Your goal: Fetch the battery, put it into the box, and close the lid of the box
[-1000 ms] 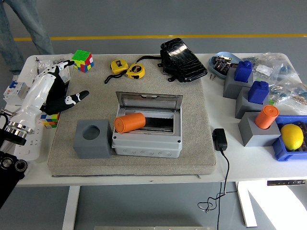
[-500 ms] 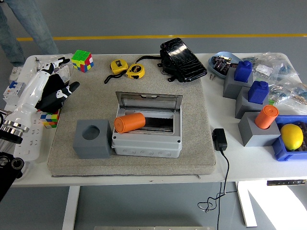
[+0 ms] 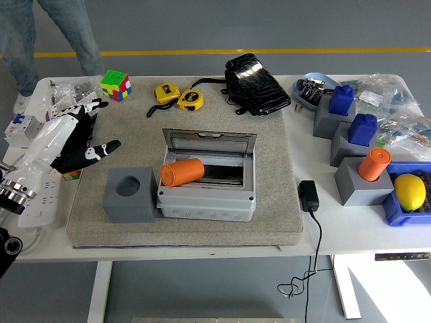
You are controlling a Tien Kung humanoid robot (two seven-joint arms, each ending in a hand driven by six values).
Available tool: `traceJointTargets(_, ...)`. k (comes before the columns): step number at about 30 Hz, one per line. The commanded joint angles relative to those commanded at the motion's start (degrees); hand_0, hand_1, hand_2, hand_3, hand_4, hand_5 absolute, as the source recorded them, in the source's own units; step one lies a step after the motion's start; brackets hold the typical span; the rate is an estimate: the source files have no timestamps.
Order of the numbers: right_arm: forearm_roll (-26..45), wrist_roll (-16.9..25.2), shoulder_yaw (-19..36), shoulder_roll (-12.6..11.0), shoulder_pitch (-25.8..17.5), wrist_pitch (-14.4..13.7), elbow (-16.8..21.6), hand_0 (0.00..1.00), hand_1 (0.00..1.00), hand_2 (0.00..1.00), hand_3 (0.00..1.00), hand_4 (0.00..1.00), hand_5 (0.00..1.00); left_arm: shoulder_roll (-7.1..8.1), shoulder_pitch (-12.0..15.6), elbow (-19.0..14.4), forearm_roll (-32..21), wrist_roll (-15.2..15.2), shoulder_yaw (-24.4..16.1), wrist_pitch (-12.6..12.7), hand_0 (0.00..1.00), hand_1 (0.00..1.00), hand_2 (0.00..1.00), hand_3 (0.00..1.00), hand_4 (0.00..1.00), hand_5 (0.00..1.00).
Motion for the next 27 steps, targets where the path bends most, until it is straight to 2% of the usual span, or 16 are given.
traceJointTargets(8, 0.01, -0.03, -0.07, -0.05, 0.01, -0.05, 0.00, 0.858, 0.804, 0.778, 0.835, 0.998, 0.998, 0.99, 2.05, -0.93, 0.34, 0.59, -0.99, 0.13, 0.927, 0.942, 0.926, 0.877, 0.998, 0.816)
traceJointTargets(9, 0.00, -0.03, -0.05, -0.05, 0.00, -0.06, 0.00, 0.857, 0.804, 0.779, 0.835, 0.998, 0.998, 0.99, 2.10, -0.93, 0.22, 0.58, -1.03, 0.17, 0.939, 0.946, 0.903, 0.788, 0.998, 0.856)
traceJointTargets(14, 0.06, 0.02, -0.01, -0.08, 0.04, -0.07, 0.00, 0.857, 0.804, 0.779, 0.835, 0.998, 0.998, 0.67, 2.42, -0.76, 0.46, 0.85, -0.74, 0.54, 0.939, 0.946, 0.903, 0.788, 0.998, 0.856)
traceJointTargets(15, 0.15, 0.03, -0.08, -0.09, 0.07, -0.07, 0.00, 0.857, 0.804, 0.779, 0.837, 0.998, 0.998, 0.63, 2.39, -0.79, 0.71, 0.95, -0.67, 0.49, 0.949, 0.950, 0.925, 0.841, 0.998, 0.829)
traceJointTargets(20, 0.10, 0.03, 0.05, -0.07, 0.26, -0.07, 0.00, 0.857, 0.804, 0.779, 0.837, 0.998, 0.998, 0.20, 1.74, -0.89, 6.31, 3.98, -0.28, 0.09, 0.949, 0.950, 0.925, 0.841, 0.998, 0.829)
traceJointTargets(21, 0.10, 0.03, 0.09, -0.06, 0.31, -0.08, 0.00, 0.857, 0.804, 0.778, 0.836, 0.998, 0.998, 0.08, 1.61, -0.82, 7.24, 4.32, -0.14, 0.04, 0.968, 0.972, 0.954, 0.912, 0.998, 0.520)
traceJointTargets(26, 0.16, 0.05, 0.14, -0.02, 0.39, -0.09, 0.00, 0.857, 0.804, 0.778, 0.836, 0.998, 0.998, -0.47, 1.23, -0.74, 9.44, 5.52, 0.50, 0.62, 0.968, 0.972, 0.954, 0.912, 0.998, 0.520)
traceJointTargets(27, 0.12, 0.03, 0.19, -0.01, 0.39, -0.09, 0.00, 0.858, 0.804, 0.779, 0.836, 0.998, 0.998, -0.61, 1.15, -0.68, 9.67, 5.72, 0.60, 0.75, 0.998, 0.998, 0.985, 0.972, 0.998, 0.440)
